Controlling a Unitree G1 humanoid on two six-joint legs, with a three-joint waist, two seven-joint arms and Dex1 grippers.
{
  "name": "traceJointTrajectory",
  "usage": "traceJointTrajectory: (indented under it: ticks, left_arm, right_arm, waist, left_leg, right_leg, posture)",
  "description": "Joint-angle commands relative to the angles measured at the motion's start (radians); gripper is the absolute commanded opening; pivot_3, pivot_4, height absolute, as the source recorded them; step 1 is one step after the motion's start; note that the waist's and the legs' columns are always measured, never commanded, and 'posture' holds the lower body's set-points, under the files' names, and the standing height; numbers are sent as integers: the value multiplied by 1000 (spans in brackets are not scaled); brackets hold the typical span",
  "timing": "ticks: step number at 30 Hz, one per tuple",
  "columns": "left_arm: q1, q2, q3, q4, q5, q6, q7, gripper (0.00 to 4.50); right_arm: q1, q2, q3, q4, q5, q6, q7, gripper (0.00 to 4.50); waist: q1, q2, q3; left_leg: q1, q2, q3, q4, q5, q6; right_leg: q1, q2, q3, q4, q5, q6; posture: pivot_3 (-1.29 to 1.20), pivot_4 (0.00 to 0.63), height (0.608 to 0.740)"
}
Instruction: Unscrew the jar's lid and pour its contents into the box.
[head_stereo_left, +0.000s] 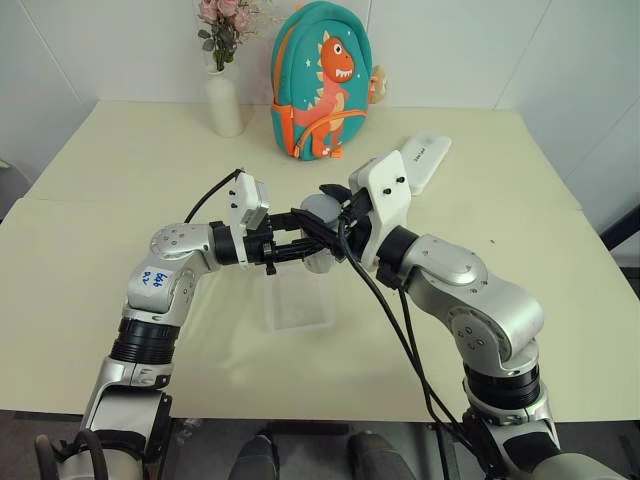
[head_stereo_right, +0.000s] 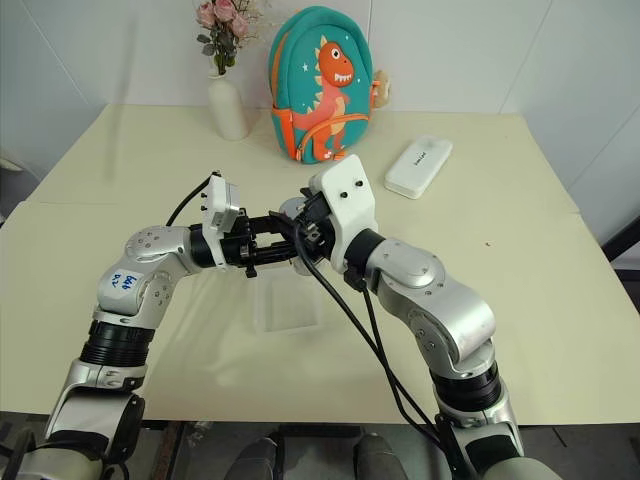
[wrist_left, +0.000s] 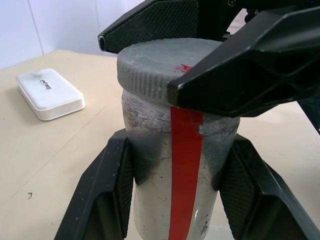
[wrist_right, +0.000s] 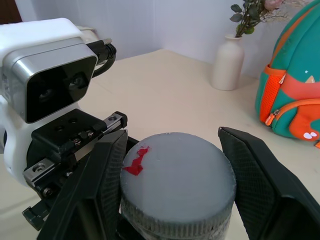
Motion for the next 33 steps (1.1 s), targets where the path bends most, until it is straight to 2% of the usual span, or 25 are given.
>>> traceJointTrajectory:
  ticks: [1,7,17,23,29,33]
  left_arm:
    - [-19,3,8,-29,-15,-11,-20,1966]
    - [-15,16,5,-33,-40,13,-88,1966]
    - [-22,34,-11,-19,-37,6,-195,1966]
    - [-30,31,-11,-8,-25,-6,-206,1966]
    - [-29,27,-12,-12,-22,-11,-200,1966]
    - [-31,22,-18,-17,-20,-13,-197,1966]
  right_arm:
    - [8,-19,-13,-55,60,-42,99,2568]
    - [9,-85,-19,-31,152,-106,329,2568]
    - [-36,-184,-32,92,204,-205,651,2568]
    - [-51,-209,-19,148,172,-246,732,2568]
    - [-57,-206,-14,158,156,-257,728,2568]
    - [-59,-186,-14,145,136,-255,672,3930]
  waist:
    - [0,0,0]
    - [-1,0,0]
    - [0,0,0]
    - [0,0,0]
    - [0,0,0]
    - [0,0,0]
  left_leg:
    - [0,0,0,0,0,0]
    - [0,0,0,-1,0,0]
    - [0,0,0,-1,0,0]
    - [0,0,0,0,0,0]
    - [0,0,0,0,0,0]
    - [0,0,0,0,0,0]
  right_leg:
    - [0,0,0,0,0,0]
    - [0,0,0,-1,0,0]
    - [0,0,0,-1,0,0]
    - [0,0,0,-1,0,0]
    - [0,0,0,-1,0,0]
    - [0,0,0,-1,0,0]
  posture:
    - [0,150,740]
    - [0,150,740]
    - [0,150,740]
    - [0,150,740]
    - [0,150,740]
    - [0,150,740]
